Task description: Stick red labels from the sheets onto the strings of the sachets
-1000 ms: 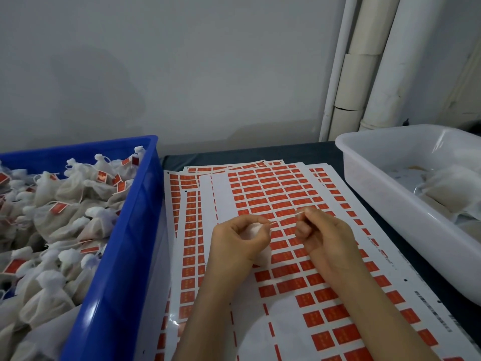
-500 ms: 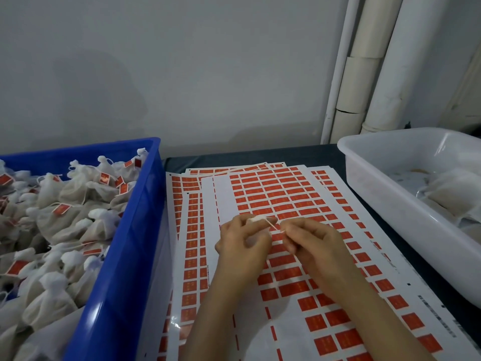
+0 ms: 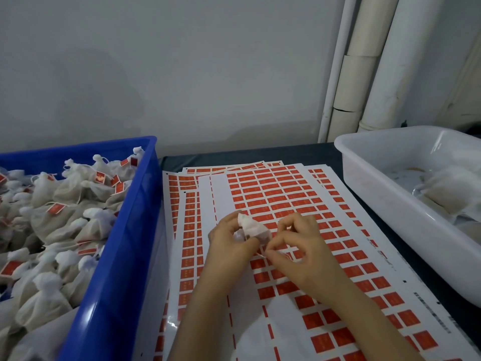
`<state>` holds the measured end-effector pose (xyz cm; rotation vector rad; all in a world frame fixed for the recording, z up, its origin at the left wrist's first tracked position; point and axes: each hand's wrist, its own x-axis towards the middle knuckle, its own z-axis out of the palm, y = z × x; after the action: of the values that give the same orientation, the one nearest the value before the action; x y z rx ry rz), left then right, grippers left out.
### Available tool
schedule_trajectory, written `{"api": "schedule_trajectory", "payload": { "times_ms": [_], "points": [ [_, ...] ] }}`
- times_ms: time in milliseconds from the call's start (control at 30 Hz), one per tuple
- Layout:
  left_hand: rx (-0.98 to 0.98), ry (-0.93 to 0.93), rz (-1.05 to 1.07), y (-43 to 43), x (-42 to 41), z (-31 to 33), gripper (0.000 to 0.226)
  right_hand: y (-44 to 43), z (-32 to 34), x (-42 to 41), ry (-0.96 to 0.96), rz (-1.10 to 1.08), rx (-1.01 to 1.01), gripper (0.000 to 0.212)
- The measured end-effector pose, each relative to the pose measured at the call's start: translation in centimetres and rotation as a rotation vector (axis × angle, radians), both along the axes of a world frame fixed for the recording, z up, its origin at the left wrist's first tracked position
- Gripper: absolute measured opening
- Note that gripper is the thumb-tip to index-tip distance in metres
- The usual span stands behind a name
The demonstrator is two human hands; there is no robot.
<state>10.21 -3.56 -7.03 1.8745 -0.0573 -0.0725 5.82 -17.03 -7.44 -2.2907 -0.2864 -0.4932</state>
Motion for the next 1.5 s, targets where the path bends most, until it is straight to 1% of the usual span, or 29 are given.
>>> {"api": "schedule_trajectory", "payload": {
  "times_ms": [67,133,200,300,400,433,500,567,633,767,833,900,1033,1100,1200,1333,1400,1500],
  "points": [
    [0.167,-0.081,0.046,-0.1,0.1,-0.5,0.036,-0.2,-0.2,0.1,-0.04,-0.002,-0.061,0.017],
    [0.281,-0.198,0.048,-0.2,-0.2,-0.6,0.031,-0.3,-0.4,0.2,-0.039,0.042,-0.117,0.006],
    [0.38,-0.334,0.042,-0.1,-0.2,-0.9,0.023,-0.3,-0.7,0.2,-0.02,0.084,-0.15,0.005],
    [0.421,-0.474,0.076,-0.1,-0.1,-1.1,0.014,-0.4,-1.0,0.4,-0.013,0.07,-0.128,0.013],
    [0.392,-0.546,0.192,-0.2,-0.1,-0.9,0.028,-0.3,-1.2,0.6,-0.053,-0.014,-0.148,0.015],
    [0.367,-0.525,0.238,-0.2,-0.2,-0.7,0.029,-0.1,-1.2,0.6,-0.078,-0.043,-0.151,0.013],
    [0.267,-0.384,0.289,-0.2,-0.3,-0.5,0.023,0.1,-1.2,0.7,-0.144,-0.101,-0.161,0.01],
    [0.151,-0.19,0.279,-0.2,-0.3,-0.4,0.027,0.3,-1.1,0.8,-0.212,-0.146,-0.198,0.008],
    [0.091,-0.048,0.239,-0.3,-0.3,-0.3,0.032,0.4,-1.1,0.8,-0.259,-0.163,-0.245,0.008],
    [-0.059,0.095,0.219,-0.7,-0.3,0.1,0.036,0.5,-0.9,0.8,-0.304,-0.206,-0.3,0.01],
    [-0.138,0.155,0.213,-0.7,-0.3,0.1,0.03,0.6,-0.8,0.9,-0.319,-0.225,-0.31,0.01],
    [-0.19,0.201,0.194,-0.5,-0.4,0.0,0.019,0.9,-0.8,0.9,-0.336,-0.232,-0.303,0.008],
    [-0.333,0.228,0.162,-0.6,-0.7,-0.3,0.009,1.4,-1.1,1.0,-0.313,-0.216,-0.232,0.006],
    [-0.411,0.226,0.124,-0.7,-0.8,-0.2,0.009,1.3,-1.2,1.0,-0.298,-0.203,-0.196,0.005],
    [-0.471,0.21,0.067,-0.8,-0.8,-0.1,0.009,1.3,-1.2,0.9,-0.329,-0.212,-0.229,0.006],
    [-0.451,0.155,0.026,-0.8,-0.7,-0.4,0.016,1.6,-1.2,0.6,-0.403,-0.207,-0.277,0.011],
    [-0.401,0.09,0.031,-0.9,-0.8,-0.5,0.017,1.6,-1.0,0.3,-0.414,-0.179,-0.292,0.013],
    [-0.317,-0.016,0.061,-1.1,-1.0,-0.5,0.017,1.4,-0.9,0.0,-0.345,-0.09,-0.31,0.017]
  ]
}}
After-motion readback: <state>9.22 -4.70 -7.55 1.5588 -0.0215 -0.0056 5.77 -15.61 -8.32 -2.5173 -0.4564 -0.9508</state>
